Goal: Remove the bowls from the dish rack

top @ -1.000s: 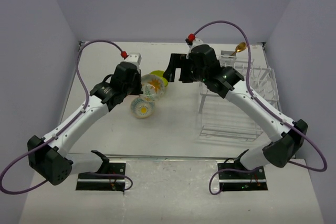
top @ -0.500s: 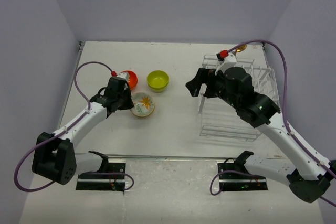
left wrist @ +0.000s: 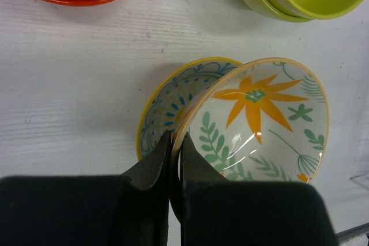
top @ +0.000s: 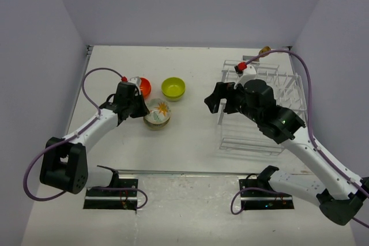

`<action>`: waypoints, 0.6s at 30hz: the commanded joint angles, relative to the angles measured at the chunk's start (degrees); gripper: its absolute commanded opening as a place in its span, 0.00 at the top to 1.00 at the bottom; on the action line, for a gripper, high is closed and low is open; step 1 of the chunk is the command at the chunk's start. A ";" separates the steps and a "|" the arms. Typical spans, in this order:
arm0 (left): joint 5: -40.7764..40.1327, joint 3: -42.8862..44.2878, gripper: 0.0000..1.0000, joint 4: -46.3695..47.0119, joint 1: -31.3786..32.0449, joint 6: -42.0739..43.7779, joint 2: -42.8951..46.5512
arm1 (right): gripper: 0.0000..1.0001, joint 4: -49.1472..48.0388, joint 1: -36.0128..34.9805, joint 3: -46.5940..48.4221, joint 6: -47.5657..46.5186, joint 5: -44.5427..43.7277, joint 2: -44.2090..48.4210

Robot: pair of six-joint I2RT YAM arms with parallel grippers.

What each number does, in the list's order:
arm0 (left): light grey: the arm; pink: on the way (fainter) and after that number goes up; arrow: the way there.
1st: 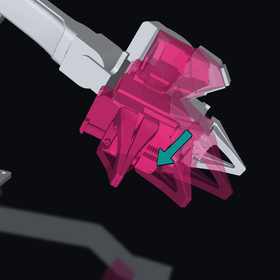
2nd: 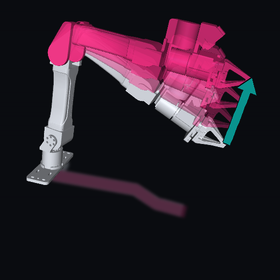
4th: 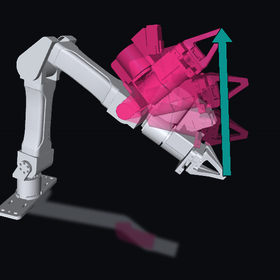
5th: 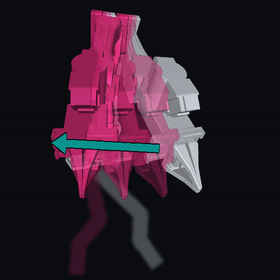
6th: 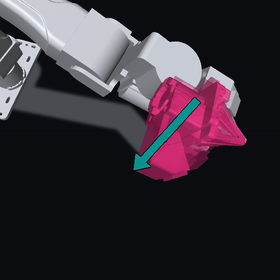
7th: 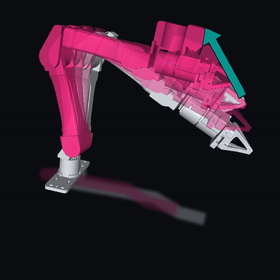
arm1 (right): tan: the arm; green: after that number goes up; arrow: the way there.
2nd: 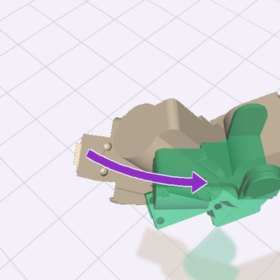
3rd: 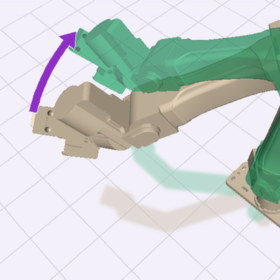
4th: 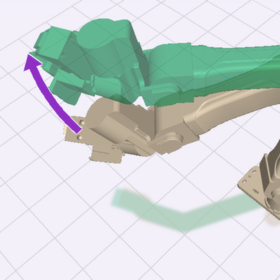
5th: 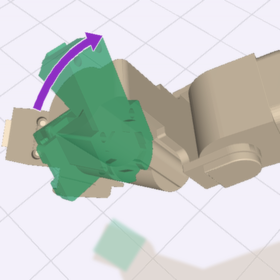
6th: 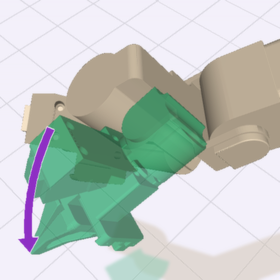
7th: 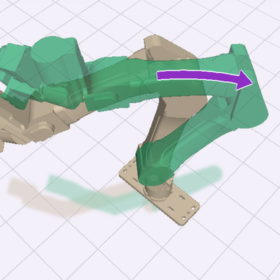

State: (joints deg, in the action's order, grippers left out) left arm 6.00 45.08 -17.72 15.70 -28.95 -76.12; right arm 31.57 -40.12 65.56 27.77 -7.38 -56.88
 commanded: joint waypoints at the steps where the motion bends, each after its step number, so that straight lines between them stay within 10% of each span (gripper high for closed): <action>1: 1.12 0.27 1.00 3.22 -0.50 -1.02 0.44 | 0.01 -0.46 0.22 -1.22 -2.10 -2.38 0.90; 18: 1.29 -3.07 0.90 5.76 -0.50 -2.43 -0.61 | 0.01 -2.39 0.13 -3.16 -4.04 5.43 9.68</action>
State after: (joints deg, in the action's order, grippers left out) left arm 5.82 42.06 -16.95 15.70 -29.65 -77.06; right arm 31.62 -39.97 62.67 25.34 -6.02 -49.54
